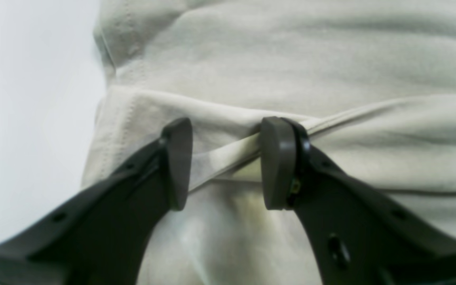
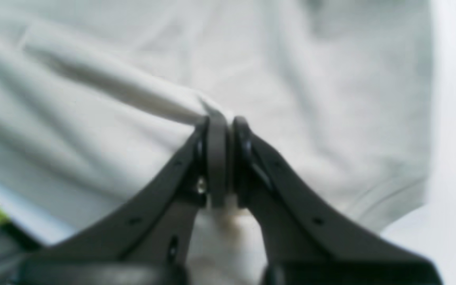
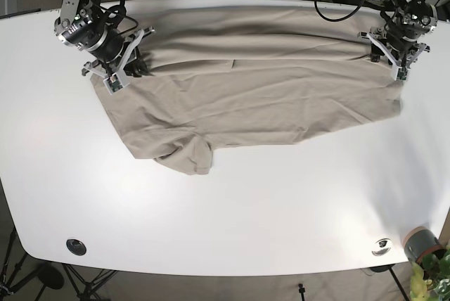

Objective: Fold the T-shirt properly
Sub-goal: 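Release the edge and regrasp the shirt fabric with both grippers, then pull the gripped shirt edge taut with both grippers to flatten it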

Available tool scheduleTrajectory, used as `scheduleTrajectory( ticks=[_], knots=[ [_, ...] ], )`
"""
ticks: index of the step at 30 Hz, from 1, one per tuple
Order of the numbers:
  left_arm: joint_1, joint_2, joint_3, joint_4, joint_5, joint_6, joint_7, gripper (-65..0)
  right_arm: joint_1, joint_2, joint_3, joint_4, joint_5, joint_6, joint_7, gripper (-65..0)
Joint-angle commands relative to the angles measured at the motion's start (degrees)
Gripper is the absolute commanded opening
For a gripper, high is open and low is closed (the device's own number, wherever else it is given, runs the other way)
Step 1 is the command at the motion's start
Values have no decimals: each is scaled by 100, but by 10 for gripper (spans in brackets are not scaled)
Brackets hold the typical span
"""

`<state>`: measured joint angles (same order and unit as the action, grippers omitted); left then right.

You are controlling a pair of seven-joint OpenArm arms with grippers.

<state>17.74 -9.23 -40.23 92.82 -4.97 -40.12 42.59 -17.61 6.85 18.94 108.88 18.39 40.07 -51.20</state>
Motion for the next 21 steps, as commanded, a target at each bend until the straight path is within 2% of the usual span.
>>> scheduleTrajectory(
  ticks=[1, 14, 21],
  knots=[
    [-2, -66, -8, 42, 44, 12, 36, -393, 95, 40, 36, 26, 73, -7, 87, -650],
    [7, -66, -8, 42, 44, 12, 36, -393, 508, 40, 53, -246, 73, -7, 87, -650],
    [24, -66, -8, 42, 44, 12, 36, -393, 684, 40, 308, -405, 73, -7, 87, -650]
  ],
)
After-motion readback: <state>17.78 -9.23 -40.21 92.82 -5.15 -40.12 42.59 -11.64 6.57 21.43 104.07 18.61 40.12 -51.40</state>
